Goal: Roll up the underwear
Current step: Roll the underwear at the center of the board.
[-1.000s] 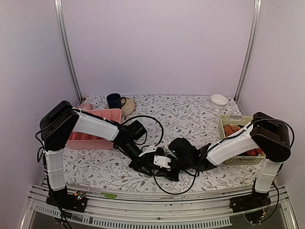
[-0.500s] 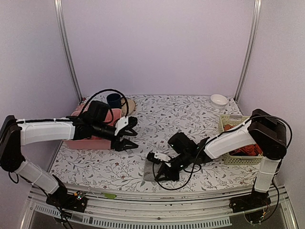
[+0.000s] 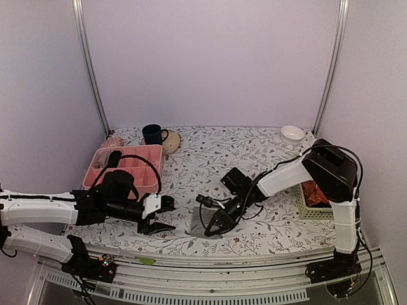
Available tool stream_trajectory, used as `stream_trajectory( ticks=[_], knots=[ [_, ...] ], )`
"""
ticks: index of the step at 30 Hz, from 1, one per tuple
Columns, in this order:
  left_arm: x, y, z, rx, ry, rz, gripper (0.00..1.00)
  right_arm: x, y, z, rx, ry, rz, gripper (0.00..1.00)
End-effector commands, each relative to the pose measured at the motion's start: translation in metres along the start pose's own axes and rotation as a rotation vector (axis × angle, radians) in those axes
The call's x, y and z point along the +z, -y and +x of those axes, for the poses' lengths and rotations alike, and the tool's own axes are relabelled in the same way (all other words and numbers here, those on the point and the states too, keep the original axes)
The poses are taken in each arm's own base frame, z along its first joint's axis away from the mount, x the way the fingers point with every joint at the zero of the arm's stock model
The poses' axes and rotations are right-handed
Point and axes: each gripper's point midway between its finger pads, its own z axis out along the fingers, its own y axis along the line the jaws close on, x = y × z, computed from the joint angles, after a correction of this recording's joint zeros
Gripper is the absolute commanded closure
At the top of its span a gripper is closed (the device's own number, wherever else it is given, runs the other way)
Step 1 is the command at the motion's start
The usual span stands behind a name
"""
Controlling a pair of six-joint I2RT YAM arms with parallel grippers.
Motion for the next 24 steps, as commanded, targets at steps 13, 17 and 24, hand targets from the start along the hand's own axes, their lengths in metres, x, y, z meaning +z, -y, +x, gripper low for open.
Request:
stream_trajectory(
  ticks=[13, 17, 24],
  knots=[
    [0.081, 0.028, 0.011, 0.330, -0.133, 0.018, 0.43, 0.015, 0.033, 0.023, 0.263, -0.071, -0.080, 1.00],
    [0.093, 0.023, 0.007, 0.358, -0.124, 0.006, 0.44, 0.015, 0.034, 0.024, 0.270, -0.072, -0.077, 1.00],
    [0.110, 0.029, 0.020, 0.392, -0.167, 0.051, 0.53, 0.016, 0.035, 0.026, 0.276, -0.078, -0.079, 1.00]
  ],
)
